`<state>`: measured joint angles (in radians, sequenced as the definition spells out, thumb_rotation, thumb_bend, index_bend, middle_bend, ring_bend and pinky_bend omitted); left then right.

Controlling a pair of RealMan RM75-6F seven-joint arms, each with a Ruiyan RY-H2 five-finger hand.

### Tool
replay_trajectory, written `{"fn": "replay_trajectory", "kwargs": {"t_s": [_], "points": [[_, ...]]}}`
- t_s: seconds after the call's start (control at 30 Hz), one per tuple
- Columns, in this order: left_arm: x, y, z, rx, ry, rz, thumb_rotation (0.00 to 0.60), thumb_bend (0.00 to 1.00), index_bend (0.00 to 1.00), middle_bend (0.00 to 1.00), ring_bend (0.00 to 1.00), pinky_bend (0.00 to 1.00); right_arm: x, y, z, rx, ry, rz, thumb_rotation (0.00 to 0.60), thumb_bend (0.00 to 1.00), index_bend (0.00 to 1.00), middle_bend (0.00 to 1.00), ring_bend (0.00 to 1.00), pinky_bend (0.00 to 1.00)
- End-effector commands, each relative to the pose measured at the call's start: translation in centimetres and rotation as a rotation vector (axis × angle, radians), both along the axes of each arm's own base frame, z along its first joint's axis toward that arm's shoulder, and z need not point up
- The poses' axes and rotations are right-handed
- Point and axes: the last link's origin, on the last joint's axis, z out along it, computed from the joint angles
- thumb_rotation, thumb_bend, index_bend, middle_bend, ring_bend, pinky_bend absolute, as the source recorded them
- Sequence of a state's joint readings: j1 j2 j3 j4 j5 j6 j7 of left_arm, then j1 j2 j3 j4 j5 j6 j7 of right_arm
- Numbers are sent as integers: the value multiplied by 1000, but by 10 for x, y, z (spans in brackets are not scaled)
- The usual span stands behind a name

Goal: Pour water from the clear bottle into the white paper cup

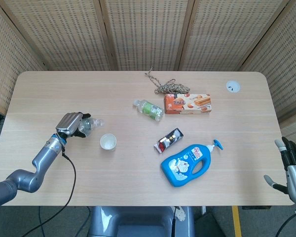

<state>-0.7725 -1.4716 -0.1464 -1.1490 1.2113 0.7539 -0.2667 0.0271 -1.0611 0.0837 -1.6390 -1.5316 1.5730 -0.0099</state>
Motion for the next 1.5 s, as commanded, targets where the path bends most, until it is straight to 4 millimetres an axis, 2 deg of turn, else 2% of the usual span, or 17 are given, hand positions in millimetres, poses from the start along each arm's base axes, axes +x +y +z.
{"fn": "replay_trajectory", "kwargs": {"t_s": [0.03,0.23,0.4,0.63,0.83,1.0,1.23,1.5], "points": [[-4,7,6,72,-392,145,600,614,623,504,340,380,0,0,-1,3,3,-2,600,0,0,0,0,0],[-16,11,0,137,-496,132,600,613,623,485,340,364,0,-1,-3,6,9,-6,600,0,0,0,0,0],[-21,10,-11,147,-585,142,600,545,605,470,340,352,0,-2,-5,12,13,-9,600,0,0,0,0,0],[-31,7,-35,136,-717,238,600,521,562,459,340,347,-2,-4,-5,14,15,-18,600,0,0,0,0,0],[-33,8,-45,133,-762,257,600,477,539,454,340,347,-4,-6,-5,16,15,-27,600,0,0,0,0,0],[-32,6,-51,130,-783,252,600,383,480,448,340,346,-4,-7,-5,17,13,-32,600,0,0,0,0,0],[-29,2,-67,85,-770,249,600,377,427,394,315,313,-7,-10,-5,18,7,-43,600,0,0,0,0,0],[-27,-4,-79,70,-794,253,600,376,376,386,307,309,-8,-10,-3,15,1,-47,600,0,0,0,0,0]]}}
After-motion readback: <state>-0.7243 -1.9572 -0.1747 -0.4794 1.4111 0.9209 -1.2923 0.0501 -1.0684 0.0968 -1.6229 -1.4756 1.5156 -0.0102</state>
